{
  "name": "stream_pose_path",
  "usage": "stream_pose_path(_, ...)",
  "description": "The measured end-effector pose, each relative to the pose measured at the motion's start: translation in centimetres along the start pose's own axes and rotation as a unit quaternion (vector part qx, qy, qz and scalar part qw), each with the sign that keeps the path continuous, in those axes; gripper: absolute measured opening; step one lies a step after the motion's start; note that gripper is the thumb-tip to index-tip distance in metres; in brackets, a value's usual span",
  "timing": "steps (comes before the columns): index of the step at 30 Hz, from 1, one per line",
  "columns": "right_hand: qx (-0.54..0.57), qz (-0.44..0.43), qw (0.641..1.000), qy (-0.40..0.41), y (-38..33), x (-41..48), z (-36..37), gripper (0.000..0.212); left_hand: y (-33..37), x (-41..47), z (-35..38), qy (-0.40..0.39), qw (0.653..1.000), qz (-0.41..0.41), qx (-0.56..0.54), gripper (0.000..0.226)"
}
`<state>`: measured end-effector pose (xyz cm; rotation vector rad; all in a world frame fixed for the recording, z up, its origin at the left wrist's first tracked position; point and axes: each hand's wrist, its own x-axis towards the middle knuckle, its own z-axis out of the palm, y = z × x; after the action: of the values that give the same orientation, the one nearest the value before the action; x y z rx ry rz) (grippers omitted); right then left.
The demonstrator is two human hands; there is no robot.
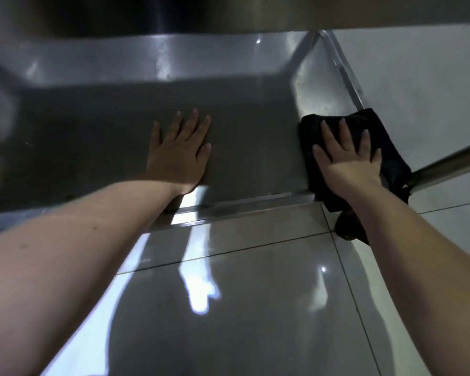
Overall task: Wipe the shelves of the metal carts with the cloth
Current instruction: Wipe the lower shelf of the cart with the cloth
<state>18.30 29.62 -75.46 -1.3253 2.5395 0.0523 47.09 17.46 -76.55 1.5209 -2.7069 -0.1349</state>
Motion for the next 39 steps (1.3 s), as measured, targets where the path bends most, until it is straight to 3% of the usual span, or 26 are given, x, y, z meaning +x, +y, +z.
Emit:
stream_pose_path(3, -0.008, -0.001, 1.0, 0.008, -0.4, 0.0, 0.4, 0.056, -4.1, 0.6, -1.3, -0.046, 0.996, 0.073, 0.013, 0.053)
stream_pose_path(7, -0.017, -0.002, 1.0, 0.019, -0.2, 0.1, 0.8, 0.056, -10.1, -1.4, -1.7, -0.053, 0.997, 0.036, 0.043, 0.051)
stream_pose_path(11, -0.034, 0.018, 0.999, 0.017, -3.3, -1.1, 1.2, 0.059, -9.6, -1.5, -1.4, -0.051, 0.997, 0.03, 0.043, 0.057)
stream_pose_path(13, -0.038, -0.086, 0.994, 0.058, -8.1, -3.8, 2.8, 0.061, -9.7, -1.5, -1.5, -0.05, 0.998, 0.023, 0.042, 0.06)
stream_pose_path(16, -0.019, -0.252, 0.967, 0.04, -15.2, -4.7, 4.0, 0.06, -9.8, -1.8, -1.3, -0.045, 0.997, 0.02, 0.051, 0.061)
stream_pose_path(23, 0.026, -0.175, 0.984, 0.019, -20.9, 6.3, 0.7, 0.056, -9.5, -0.3, -1.2, -0.037, 0.998, 0.02, 0.039, 0.053)
stream_pose_path(25, 0.015, -0.211, 0.977, 0.017, -20.3, 3.9, 1.3, 0.055, -9.4, 0.2, -1.3, -0.041, 0.998, 0.017, 0.037, 0.054)
stream_pose_path(28, -0.018, -0.342, 0.939, 0.044, -17.3, -2.1, 3.4, 0.058, -9.3, 0.5, -1.2, -0.037, 0.998, 0.013, 0.04, 0.054)
stream_pose_path(30, -0.029, -0.368, 0.928, 0.046, -14.9, -1.6, 2.8, 0.057, -9.3, 0.4, -1.1, -0.034, 0.999, 0.016, 0.035, 0.053)
stream_pose_path(32, -0.03, -0.284, 0.957, 0.057, -12.4, 3.4, 1.0, 0.052, -9.1, 0.4, -1.2, -0.036, 0.999, 0.018, 0.025, 0.056)
stream_pose_path(34, -0.005, -0.133, 0.99, 0.046, -9.7, 8.9, -1.5, 0.052, -8.7, 0.5, -1.1, -0.031, 0.999, 0.016, 0.03, 0.052)
stream_pose_path(36, 0.032, -0.004, 0.999, 0.038, -8.7, 11.7, -2.6, 0.054, -8.4, 0.7, -1.0, -0.029, 0.999, 0.012, 0.03, 0.052)
stream_pose_path(37, 0.032, 0.015, 0.998, 0.043, -9.5, 11.9, -2.4, 0.055, -8.3, 0.8, -1.0, -0.03, 0.999, 0.009, 0.027, 0.053)
stream_pose_path(39, 0.028, -0.045, 0.998, 0.039, -13.3, 10.2, -1.5, 0.056, -8.3, 0.9, -1.0, -0.029, 0.999, 0.009, 0.019, 0.052)
